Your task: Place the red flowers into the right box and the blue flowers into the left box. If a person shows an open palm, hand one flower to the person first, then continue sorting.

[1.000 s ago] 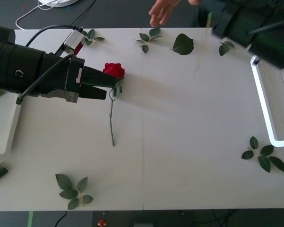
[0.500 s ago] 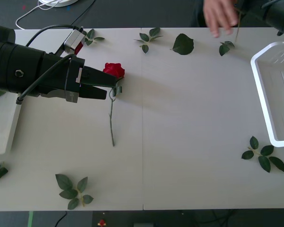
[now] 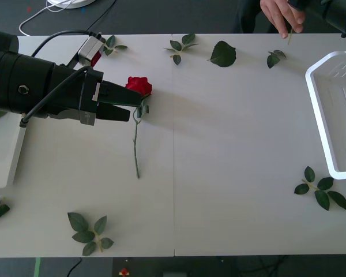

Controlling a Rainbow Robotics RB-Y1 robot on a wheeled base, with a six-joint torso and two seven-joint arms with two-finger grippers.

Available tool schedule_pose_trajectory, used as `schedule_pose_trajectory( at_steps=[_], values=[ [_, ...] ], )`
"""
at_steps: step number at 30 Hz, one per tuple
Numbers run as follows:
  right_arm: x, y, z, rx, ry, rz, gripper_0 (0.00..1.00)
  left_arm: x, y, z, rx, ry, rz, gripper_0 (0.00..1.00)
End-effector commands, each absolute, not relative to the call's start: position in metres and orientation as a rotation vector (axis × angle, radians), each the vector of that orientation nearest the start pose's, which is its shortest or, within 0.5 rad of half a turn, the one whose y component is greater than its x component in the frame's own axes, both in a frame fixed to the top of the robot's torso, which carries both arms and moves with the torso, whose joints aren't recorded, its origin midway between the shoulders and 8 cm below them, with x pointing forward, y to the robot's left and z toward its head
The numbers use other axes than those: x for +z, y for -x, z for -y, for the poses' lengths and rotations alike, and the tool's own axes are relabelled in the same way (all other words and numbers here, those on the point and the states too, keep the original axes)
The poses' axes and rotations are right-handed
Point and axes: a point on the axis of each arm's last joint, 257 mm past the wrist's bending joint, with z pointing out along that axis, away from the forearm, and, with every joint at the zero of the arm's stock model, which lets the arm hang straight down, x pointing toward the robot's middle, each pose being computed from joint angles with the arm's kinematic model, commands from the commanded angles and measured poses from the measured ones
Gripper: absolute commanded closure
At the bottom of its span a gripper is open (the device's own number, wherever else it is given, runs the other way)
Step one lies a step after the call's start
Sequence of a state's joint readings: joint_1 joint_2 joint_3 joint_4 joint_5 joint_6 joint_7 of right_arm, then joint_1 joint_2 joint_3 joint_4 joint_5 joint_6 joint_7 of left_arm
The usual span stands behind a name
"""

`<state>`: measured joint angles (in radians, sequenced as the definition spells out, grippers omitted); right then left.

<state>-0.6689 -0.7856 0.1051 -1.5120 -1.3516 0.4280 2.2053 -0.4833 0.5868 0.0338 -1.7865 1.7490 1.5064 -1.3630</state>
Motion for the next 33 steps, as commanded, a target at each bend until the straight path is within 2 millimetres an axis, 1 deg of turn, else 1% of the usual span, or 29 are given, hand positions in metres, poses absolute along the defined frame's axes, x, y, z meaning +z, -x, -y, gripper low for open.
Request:
schedule_pose_trajectory(
  at_steps=[1, 11, 17, 18, 19, 23, 26, 29, 31, 32, 33],
  values=[
    [0.129, -0.633, 0.215, 0.237, 0.487, -1.288, 0.0, -0.043, -0.38, -0.056, -1.53, -0.635, -2.206, 0.0],
    [0.128, -0.633, 0.214, 0.244, 0.487, -1.293, 0.0, -0.043, -0.38, -0.056, -1.53, -0.635, -2.206, 0.0],
    [0.122, -0.63, 0.21, 0.295, 0.487, -1.316, 0.0, -0.043, -0.38, -0.056, -1.53, -0.635, -2.206, 0.0],
    [0.119, -0.629, 0.209, 0.305, 0.493, -1.328, 0.0, -0.054, -0.381, -0.058, -1.549, -0.601, -2.232, 0.0],
    [0.118, -0.628, 0.208, 0.312, 0.5, -1.335, 0.0, -0.056, -0.382, -0.06, -1.555, -0.584, -2.232, 0.0],
    [0.112, -0.623, 0.208, 0.347, 0.518, -1.367, 0.0, -0.048, -0.387, -0.065, -1.564, -0.562, -2.207, 0.0],
    [0.105, -0.615, 0.207, 0.395, 0.538, -1.399, 0.0, -0.045, -0.392, -0.072, -1.514, -0.564, -2.221, 0.0],
    [0.096, -0.602, 0.206, 0.451, 0.58, -1.45, 0.0, -0.046, -0.404, -0.082, -1.407, -0.562, -2.253, 0.0],
    [0.088, -0.585, 0.206, 0.505, 0.631, -1.5, 0.0, -0.052, -0.416, -0.09, -1.293, -0.56, -2.299, 0.0],
    [0.087, -0.581, 0.206, 0.521, 0.645, -1.512, 0.0, -0.054, -0.418, -0.092, -1.268, -0.549, -2.315, 0.0],
    [0.083, -0.57, 0.204, 0.561, 0.675, -1.537, 0.0, -0.057, -0.424, -0.094, -1.221, -0.52, -2.351, 0.0]
  ],
)
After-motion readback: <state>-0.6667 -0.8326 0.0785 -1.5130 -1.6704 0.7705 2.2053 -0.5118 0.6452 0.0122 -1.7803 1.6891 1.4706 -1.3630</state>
